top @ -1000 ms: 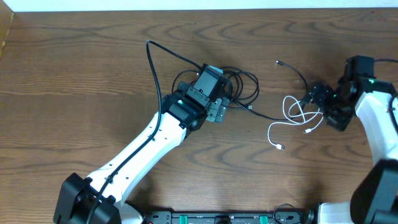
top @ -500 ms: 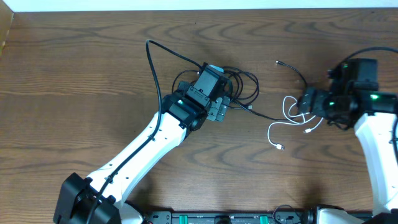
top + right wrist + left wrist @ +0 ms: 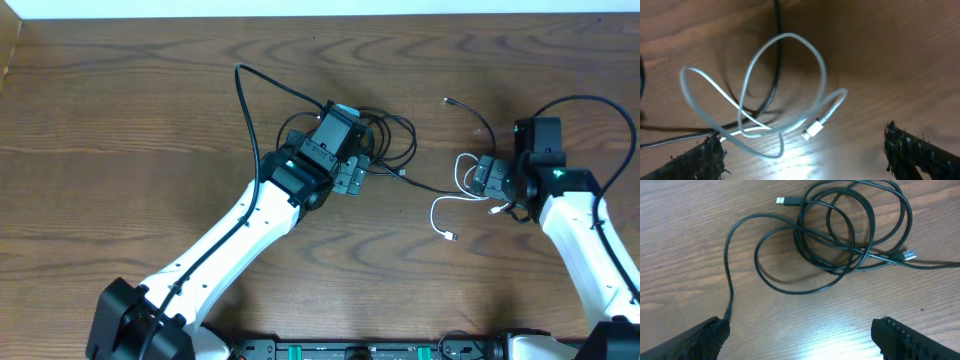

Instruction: Untangle cables

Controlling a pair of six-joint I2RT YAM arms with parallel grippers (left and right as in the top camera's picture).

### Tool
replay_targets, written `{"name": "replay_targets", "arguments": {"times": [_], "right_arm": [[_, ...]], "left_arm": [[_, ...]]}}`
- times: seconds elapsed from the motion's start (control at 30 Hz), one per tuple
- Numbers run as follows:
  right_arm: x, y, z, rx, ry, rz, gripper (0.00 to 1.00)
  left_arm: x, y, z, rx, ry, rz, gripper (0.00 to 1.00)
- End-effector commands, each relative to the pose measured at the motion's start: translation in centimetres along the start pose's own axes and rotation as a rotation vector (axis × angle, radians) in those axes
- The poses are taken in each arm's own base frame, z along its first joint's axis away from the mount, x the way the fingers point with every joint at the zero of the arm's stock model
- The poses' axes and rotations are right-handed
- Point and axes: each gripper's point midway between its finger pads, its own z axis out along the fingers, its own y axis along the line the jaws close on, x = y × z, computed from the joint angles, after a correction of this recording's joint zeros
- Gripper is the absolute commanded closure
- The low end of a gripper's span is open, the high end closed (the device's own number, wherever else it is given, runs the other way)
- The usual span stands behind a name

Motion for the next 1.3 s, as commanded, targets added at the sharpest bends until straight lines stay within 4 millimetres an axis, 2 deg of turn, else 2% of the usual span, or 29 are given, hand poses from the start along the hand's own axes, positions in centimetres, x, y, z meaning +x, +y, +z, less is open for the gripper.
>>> {"name": "replay_targets", "arguments": {"times": [0.0, 0.27, 0.57, 0.67, 0.8, 0.9, 1.03, 1.27], "right_arm": [[1.7, 1.3, 1.1, -0.078, 0.041, 0.001, 0.01], [3.0, 1.0, 2.8, -0.082, 0.030, 0.003, 0.01], [2.0, 1.5, 4.6, -0.109, -0.057, 0.010, 0.03], [2.2, 1.6, 5.5, -0.107, -0.047, 0.032, 0.19], [1.9, 1.9, 6.0, -0.120, -0.054, 0.036, 0.53], [1.4, 2.3, 5.7, -0.140, -0.071, 0.037, 0.68], [0.0, 2.6, 4.3, -0.161, -0.124, 0.043, 0.99], [-5.1, 1.0, -0.9, -0.182, -0.327, 0.101, 0.99]], "left_arm": [[-0.3, 0.4, -0.3, -0.014, -0.009, 0.008, 0.03], [-0.2, 0.5, -0.3, -0.015, -0.003, 0.010, 0.03], [0.2, 0.5, -0.3, -0.018, 0.012, 0.013, 0.03], [0.5, 0.6, -0.4, -0.020, 0.023, 0.016, 0.02], [0.8, 0.7, -0.4, -0.023, 0.036, 0.019, 0.03], [0.9, 0.7, -0.4, -0.024, 0.042, 0.021, 0.03], [1.1, 0.8, -0.4, -0.026, 0.050, 0.023, 0.03], [1.3, 0.8, -0.4, -0.027, 0.058, 0.025, 0.03]]}}
